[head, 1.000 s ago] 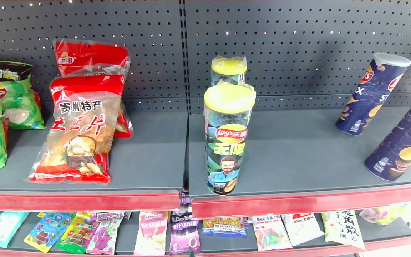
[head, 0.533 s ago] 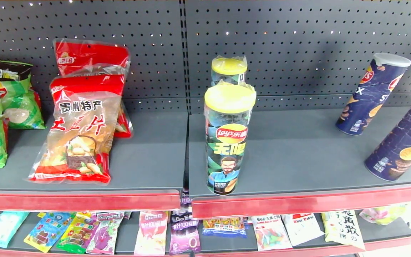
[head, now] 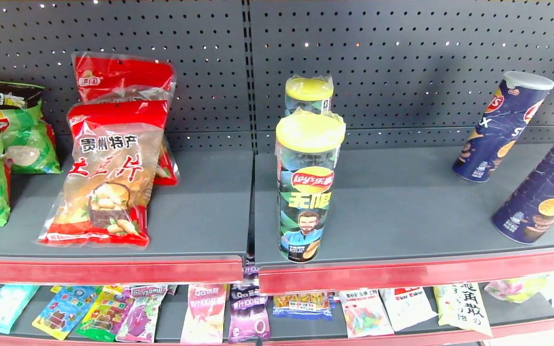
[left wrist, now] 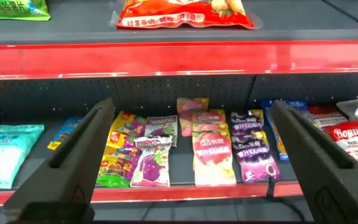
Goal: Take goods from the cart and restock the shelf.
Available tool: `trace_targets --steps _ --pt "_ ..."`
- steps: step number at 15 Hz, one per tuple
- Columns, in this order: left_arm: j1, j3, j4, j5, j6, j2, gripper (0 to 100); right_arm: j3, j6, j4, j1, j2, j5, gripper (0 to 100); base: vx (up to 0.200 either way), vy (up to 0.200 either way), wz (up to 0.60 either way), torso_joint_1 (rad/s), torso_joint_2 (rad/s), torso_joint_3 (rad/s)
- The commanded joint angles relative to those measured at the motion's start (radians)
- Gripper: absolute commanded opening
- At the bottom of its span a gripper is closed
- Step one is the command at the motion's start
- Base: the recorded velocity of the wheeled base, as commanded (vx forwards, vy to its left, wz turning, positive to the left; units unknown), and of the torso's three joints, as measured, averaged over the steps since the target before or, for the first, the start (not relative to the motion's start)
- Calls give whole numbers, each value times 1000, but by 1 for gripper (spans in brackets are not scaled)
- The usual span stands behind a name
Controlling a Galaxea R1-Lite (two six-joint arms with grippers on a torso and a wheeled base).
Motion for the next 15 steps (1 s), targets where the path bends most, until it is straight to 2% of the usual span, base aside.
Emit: trace_targets --steps 1,2,6,11,15 --pt "0 0 0 0 -1 0 100 -1 0 0 1 -2 0 100 0 0 0 0 0 0" --pt "0 0 0 1 -1 0 100 0 0 0 1 -2 0 100 0 0 0 0 0 0" --pt "0 0 0 1 -1 0 100 0 0 0 1 -2 0 100 -200 0 0 10 6 0" --pt "0 0 0 1 1 0 100 0 0 0 1 -2 0 100 0 0 0 0 0 0" --pt "0 0 0 1 1 0 100 0 0 0 1 -2 0 100 0 -200 0 2 2 1"
